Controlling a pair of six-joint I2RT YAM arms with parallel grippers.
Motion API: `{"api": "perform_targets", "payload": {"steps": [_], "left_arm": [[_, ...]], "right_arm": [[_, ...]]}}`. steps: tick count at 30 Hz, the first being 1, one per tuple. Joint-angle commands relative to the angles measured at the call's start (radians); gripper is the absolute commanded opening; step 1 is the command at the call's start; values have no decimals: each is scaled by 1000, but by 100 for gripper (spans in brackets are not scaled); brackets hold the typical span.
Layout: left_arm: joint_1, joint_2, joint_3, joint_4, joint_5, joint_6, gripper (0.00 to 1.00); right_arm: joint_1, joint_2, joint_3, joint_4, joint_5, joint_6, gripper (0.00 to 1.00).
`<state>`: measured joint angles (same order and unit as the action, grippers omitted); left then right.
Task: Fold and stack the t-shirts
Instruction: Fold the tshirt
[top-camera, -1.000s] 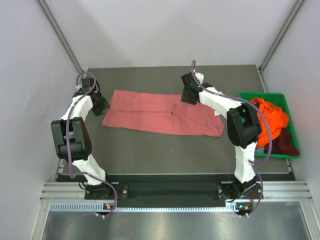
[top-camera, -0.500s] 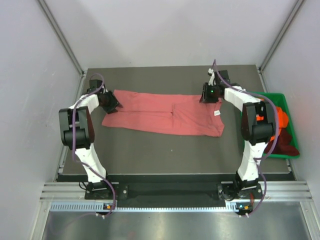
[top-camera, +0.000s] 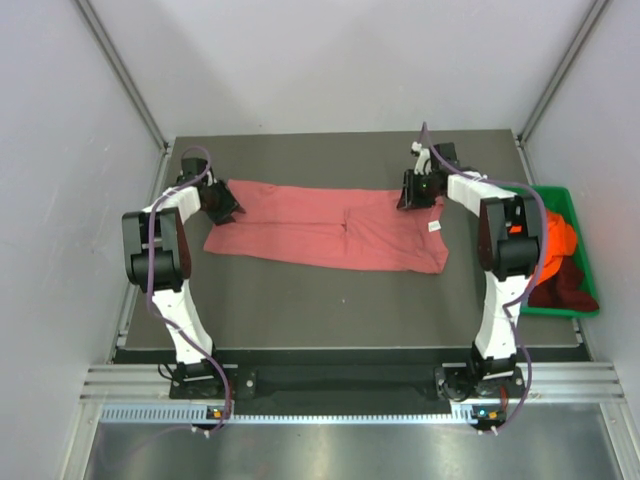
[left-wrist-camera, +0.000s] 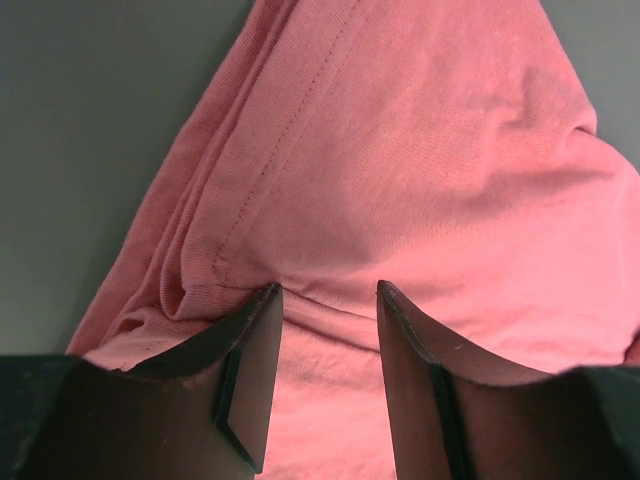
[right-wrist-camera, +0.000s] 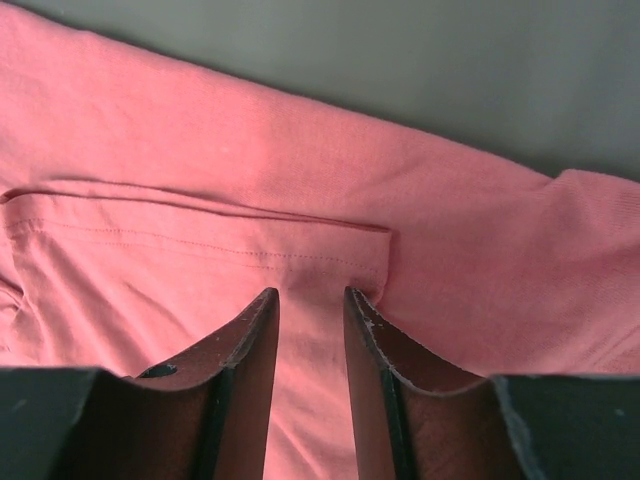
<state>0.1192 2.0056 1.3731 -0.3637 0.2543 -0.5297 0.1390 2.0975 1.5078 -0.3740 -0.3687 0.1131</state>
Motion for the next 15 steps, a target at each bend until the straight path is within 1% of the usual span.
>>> {"api": "perform_targets", "payload": {"steps": [1, 5, 9, 15], "left_arm": [[4, 19, 21, 12, -96, 7, 48], [5, 24, 24, 12, -102, 7, 48], [4, 28, 26, 11, -105, 5, 48], [4, 24, 24, 14, -107, -3, 49]], "right_arm": [[-29, -25, 22, 47, -12, -29, 33], [-44, -36, 17, 52, -15, -35, 32], [-56, -44, 12, 63, -26, -41, 34], [-59, -5, 28, 67, -53, -50, 34]]}}
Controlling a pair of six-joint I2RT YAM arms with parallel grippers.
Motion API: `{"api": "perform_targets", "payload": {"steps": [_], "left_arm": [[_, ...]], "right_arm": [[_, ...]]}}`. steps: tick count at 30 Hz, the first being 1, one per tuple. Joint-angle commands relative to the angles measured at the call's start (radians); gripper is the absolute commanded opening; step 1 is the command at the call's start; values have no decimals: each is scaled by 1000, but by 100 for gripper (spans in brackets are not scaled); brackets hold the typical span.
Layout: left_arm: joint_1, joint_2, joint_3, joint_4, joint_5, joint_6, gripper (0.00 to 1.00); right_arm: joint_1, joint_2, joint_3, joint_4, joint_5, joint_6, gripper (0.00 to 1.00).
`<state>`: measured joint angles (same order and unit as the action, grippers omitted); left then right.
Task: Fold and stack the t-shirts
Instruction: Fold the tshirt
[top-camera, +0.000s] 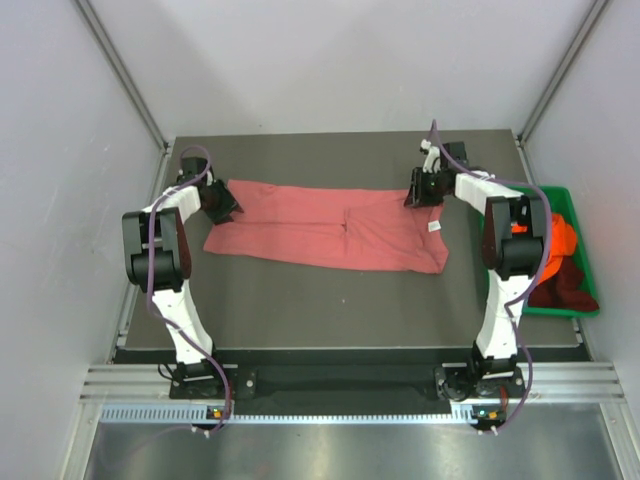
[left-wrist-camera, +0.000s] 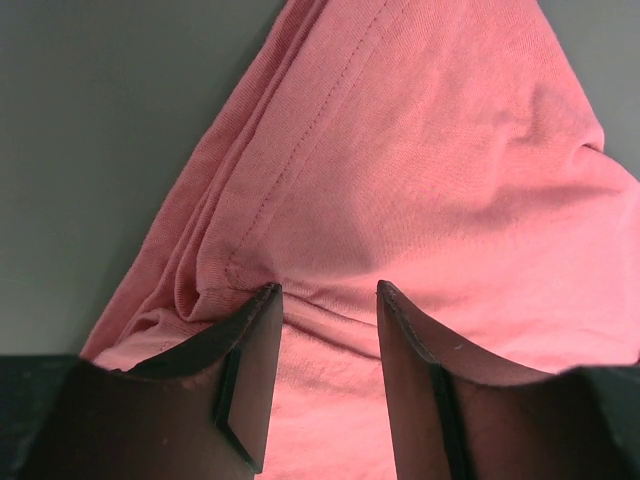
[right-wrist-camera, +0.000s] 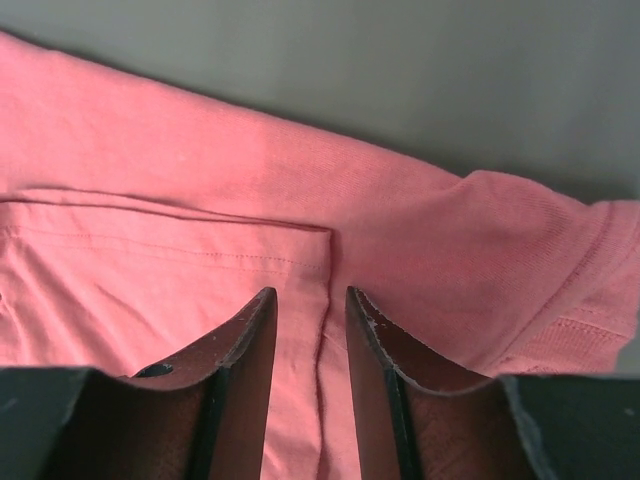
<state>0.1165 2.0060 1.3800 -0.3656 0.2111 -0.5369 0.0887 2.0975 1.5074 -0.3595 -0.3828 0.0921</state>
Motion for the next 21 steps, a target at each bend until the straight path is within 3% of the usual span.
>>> {"api": "perform_targets", "payload": {"steps": [1, 11, 14, 15, 17, 21], "left_arm": [[6, 23, 17, 14, -65, 6, 48], [6, 30, 17, 10, -87, -5, 48], [6, 33, 13, 10, -96, -9, 48], [6, 36, 11, 10, -107, -9, 48], [8, 42, 11, 5, -125, -12, 48], [6, 54, 19, -1, -148, -12, 48]], "right_arm": [[-9, -1, 25, 57, -50, -31, 34], [-7, 48, 47, 57, -38, -25, 31], [-7, 45, 45, 65, -24, -25, 22], [-7, 39, 42, 70, -16, -23, 11], [-9, 24, 30, 77, 25, -14, 0], [-21, -14, -9, 119, 70, 3, 0]]}}
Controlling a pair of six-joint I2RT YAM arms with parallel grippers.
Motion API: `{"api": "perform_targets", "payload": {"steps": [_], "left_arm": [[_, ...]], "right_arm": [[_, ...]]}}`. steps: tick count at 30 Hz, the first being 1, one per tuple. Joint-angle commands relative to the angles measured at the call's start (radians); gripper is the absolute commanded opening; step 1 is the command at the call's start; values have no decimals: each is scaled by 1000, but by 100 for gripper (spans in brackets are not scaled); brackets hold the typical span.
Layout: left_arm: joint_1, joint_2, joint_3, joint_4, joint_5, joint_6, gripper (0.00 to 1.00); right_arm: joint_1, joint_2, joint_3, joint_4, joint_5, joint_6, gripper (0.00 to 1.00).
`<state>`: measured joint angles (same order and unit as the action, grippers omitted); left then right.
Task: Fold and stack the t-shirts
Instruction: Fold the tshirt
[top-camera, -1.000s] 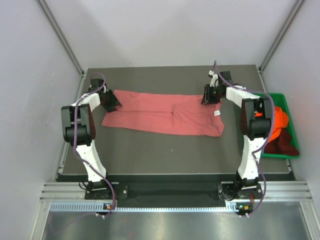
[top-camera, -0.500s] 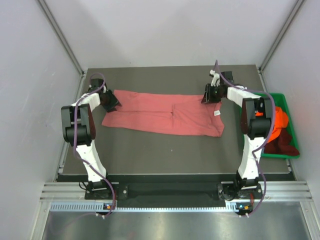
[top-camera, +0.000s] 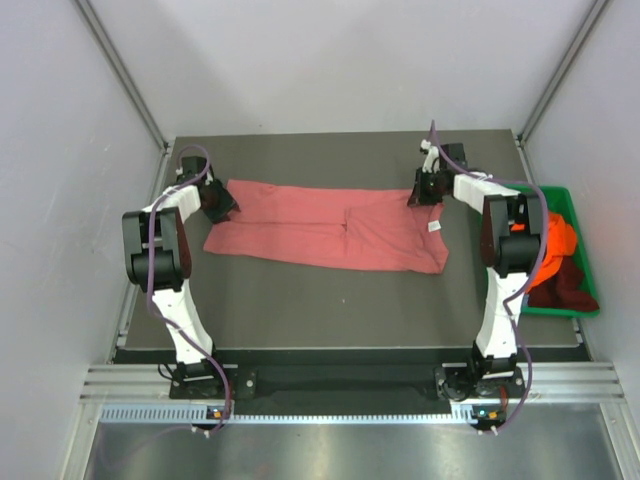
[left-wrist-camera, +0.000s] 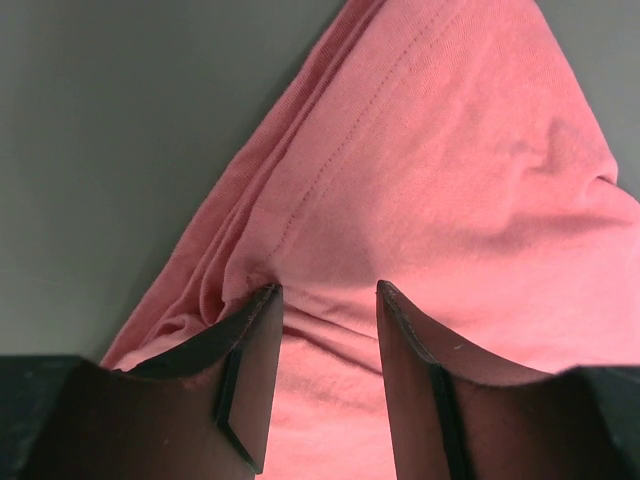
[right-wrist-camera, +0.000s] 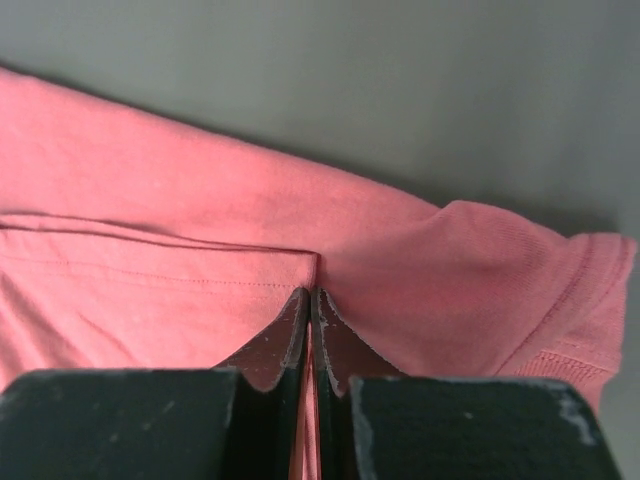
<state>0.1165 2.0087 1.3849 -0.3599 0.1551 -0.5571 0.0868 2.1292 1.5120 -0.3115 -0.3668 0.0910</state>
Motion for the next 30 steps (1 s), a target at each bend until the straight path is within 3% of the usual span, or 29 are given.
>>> {"api": "perform_targets", "payload": {"steps": [1, 27, 30], "left_arm": [[8, 53, 16, -8, -97, 8, 48], [6, 58, 35, -45, -141, -7, 48], [6, 41, 60, -54, -109, -10, 49]], "right_arm": [[-19, -54, -19, 78, 60, 6, 0], [-56, -118, -108, 123, 124, 96, 1], [-55, -130, -98, 109, 79, 108, 19]]}}
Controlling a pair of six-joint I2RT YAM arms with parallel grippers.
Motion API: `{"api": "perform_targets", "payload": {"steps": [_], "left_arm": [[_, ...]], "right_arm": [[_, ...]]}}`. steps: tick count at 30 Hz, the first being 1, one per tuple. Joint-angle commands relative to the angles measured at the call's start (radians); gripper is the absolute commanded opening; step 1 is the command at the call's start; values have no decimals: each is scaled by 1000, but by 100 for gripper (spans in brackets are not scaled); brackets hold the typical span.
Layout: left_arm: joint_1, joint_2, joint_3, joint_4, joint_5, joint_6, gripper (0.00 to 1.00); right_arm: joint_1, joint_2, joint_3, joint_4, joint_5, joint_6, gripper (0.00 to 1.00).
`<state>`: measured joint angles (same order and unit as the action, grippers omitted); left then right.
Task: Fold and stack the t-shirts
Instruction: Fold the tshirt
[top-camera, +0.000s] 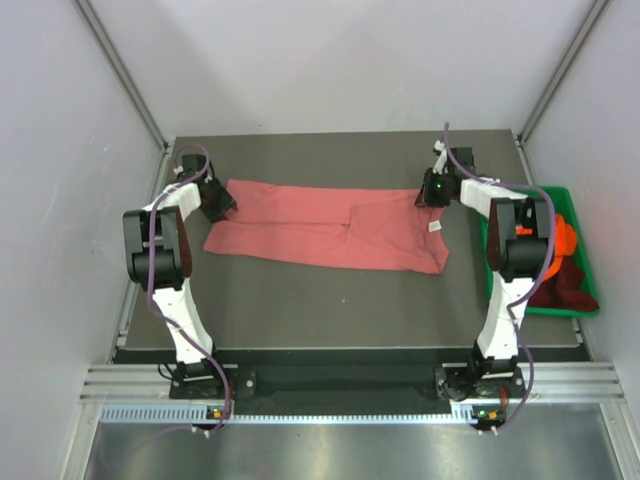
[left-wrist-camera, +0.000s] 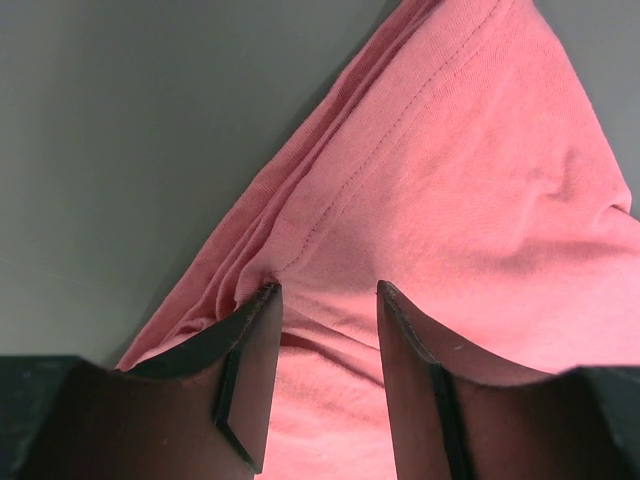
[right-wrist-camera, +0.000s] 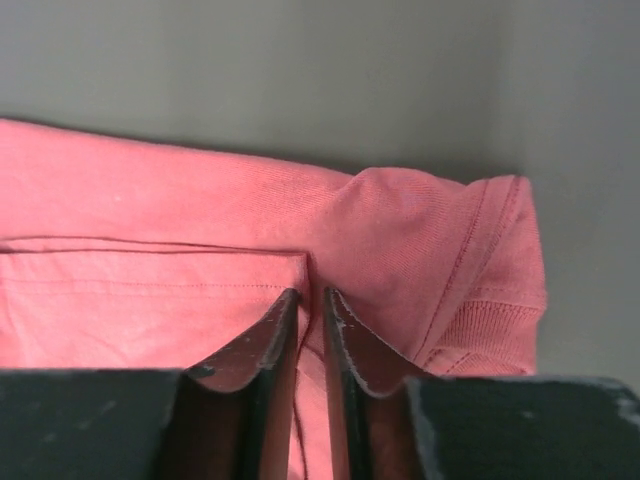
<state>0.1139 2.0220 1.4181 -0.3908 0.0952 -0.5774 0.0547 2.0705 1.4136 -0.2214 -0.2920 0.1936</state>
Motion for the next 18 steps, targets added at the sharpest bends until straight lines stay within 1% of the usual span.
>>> {"api": "perform_targets", "payload": {"steps": [1, 2, 3, 6, 8, 10, 12, 13, 14, 15, 18], "left_arm": [[9, 23, 47, -26, -11, 10, 49], [9, 15, 59, -34, 4, 8, 49], [7, -2, 70, -45, 18, 10, 49], [6, -46, 100, -49, 55, 17, 50], [3, -57, 122, -69, 104, 30, 51], [-10, -45, 166, -124, 113, 48, 51], [-29, -25, 179, -134, 139, 65, 51], [-33, -17, 176, -132, 150, 68, 51], [-36, -8, 173, -117, 161, 71, 51], [-43, 15, 168, -109, 176, 71, 51], [-43, 72, 168, -92, 179, 73, 51]], "right_arm": [[-24, -81, 1, 14, -1, 12, 22], [-21, -93, -1, 10, -6, 26, 28], [-18, -124, -7, 5, -6, 35, 31], [-10, -177, -2, -50, 42, 79, 33], [0, -197, 4, -113, 60, 127, 31], [16, -219, -10, -145, 83, 164, 28], [45, -228, -42, -165, 134, 265, 24], [54, -230, -59, -165, 140, 303, 23], [75, -231, -74, -154, 151, 381, 23], [88, -230, -105, -151, 186, 424, 23], [128, -201, -122, -145, 258, 549, 24]]}}
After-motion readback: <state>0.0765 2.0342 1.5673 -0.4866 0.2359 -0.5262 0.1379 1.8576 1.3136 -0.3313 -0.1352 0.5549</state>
